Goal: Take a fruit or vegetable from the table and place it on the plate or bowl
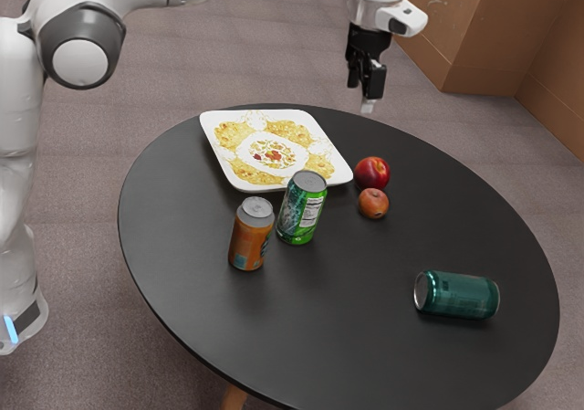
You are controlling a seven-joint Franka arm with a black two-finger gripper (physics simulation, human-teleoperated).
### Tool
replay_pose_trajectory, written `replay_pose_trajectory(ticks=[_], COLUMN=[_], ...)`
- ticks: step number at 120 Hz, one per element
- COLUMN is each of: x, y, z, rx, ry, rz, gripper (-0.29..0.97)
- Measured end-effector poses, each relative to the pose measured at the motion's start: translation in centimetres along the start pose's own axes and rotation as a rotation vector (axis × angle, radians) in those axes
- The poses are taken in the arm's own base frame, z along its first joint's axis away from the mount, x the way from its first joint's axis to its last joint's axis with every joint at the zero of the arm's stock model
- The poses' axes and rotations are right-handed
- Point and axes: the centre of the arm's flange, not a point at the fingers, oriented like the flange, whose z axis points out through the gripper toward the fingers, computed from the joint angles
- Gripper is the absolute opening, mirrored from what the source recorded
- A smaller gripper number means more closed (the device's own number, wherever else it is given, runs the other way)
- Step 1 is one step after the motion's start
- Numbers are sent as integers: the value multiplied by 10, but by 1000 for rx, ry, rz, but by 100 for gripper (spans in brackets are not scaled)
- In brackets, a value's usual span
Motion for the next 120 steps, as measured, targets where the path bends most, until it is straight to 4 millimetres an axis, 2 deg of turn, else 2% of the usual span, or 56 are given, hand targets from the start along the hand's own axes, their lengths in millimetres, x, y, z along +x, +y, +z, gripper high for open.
replay_pose_trajectory(ticks=[33, 57, 67, 78, 89, 106, 120], x=[-4, -8, -5, -5, -7, -4, -1], y=[1, 9, 25, 52, 55, 48, 46], z=[-4, -5, -13, -15, -14, -1, 22], rx=[-4, -18, -22, -9, 19, 59, 60], ry=[-14, -46, -38, -50, -71, -113, -142], rz=[22, 128, 214, 334, 409, 516, 611], gripper=[68, 68, 68, 68, 68, 68, 68])
